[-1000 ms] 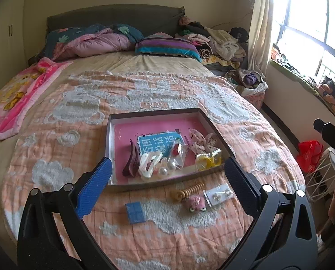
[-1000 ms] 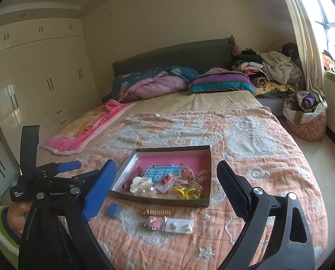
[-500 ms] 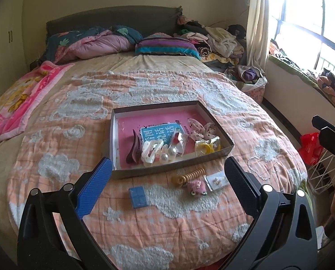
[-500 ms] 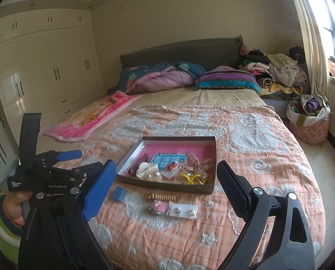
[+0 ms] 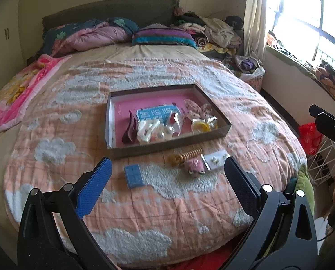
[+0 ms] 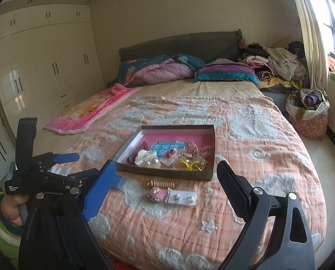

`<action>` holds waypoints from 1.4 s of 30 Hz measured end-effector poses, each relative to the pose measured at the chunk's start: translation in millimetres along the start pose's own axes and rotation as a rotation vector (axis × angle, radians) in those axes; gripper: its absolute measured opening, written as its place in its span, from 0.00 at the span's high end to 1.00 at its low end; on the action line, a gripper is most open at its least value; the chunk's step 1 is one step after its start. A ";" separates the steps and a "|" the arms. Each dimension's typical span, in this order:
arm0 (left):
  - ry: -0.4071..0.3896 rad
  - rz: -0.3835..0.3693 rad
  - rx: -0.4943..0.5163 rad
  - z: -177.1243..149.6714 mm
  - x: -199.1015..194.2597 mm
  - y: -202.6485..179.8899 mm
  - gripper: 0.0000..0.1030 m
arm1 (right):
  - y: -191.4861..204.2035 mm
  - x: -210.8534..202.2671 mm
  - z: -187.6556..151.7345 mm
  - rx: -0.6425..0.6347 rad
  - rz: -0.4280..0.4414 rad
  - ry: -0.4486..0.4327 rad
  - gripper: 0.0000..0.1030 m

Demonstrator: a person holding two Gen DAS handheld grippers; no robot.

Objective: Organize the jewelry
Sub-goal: 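Lift both tools up and away from the box, then grasp the pink fluffy pom-pom charm with the left tool while the right tool grasps the stud-earring card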

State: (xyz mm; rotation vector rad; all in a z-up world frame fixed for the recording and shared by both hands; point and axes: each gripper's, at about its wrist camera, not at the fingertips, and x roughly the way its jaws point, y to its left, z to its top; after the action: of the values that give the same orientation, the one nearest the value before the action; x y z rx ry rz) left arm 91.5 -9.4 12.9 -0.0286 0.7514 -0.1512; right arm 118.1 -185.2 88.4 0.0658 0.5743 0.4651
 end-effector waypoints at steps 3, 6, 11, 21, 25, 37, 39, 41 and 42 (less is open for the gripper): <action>0.012 -0.002 0.003 -4.1 4.5 -1.3 0.09 | -2.5 5.7 -7.4 0.008 -0.003 0.024 0.12; 0.033 -0.009 0.003 -8.6 12.0 -1.7 0.09 | -5.3 11.2 -14.0 0.014 -0.003 0.045 0.12; 0.063 -0.025 0.012 -17.0 24.9 -4.9 0.09 | -11.4 22.5 -26.7 0.017 -0.006 0.086 0.12; 0.160 -0.056 0.029 -37.6 67.2 -10.6 0.09 | -35.4 65.9 -55.4 0.067 -0.002 0.203 0.12; 0.193 -0.080 0.034 -40.7 85.6 -13.3 0.10 | -49.1 92.2 -64.2 0.101 0.008 0.269 0.12; 0.275 -0.148 -0.014 -42.4 121.8 -9.1 0.34 | -81.6 182.3 -88.1 0.321 0.109 0.478 0.27; 0.279 -0.160 -0.028 -40.9 127.5 -8.0 0.34 | -80.2 192.8 -90.0 0.329 0.116 0.487 0.37; 0.285 -0.188 -0.049 -39.1 135.1 -6.8 0.34 | -80.5 200.4 -91.0 0.345 0.106 0.475 0.56; 0.290 -0.199 -0.061 -38.5 140.1 -6.4 0.34 | -81.2 202.0 -91.6 0.366 0.116 0.470 0.60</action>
State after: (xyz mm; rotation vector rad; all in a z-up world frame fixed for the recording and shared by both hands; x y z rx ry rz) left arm 165.4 -35.3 -109.7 -0.1424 1.0423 -0.3270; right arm 251.1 -174.9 -106.5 0.3473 1.1183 0.4852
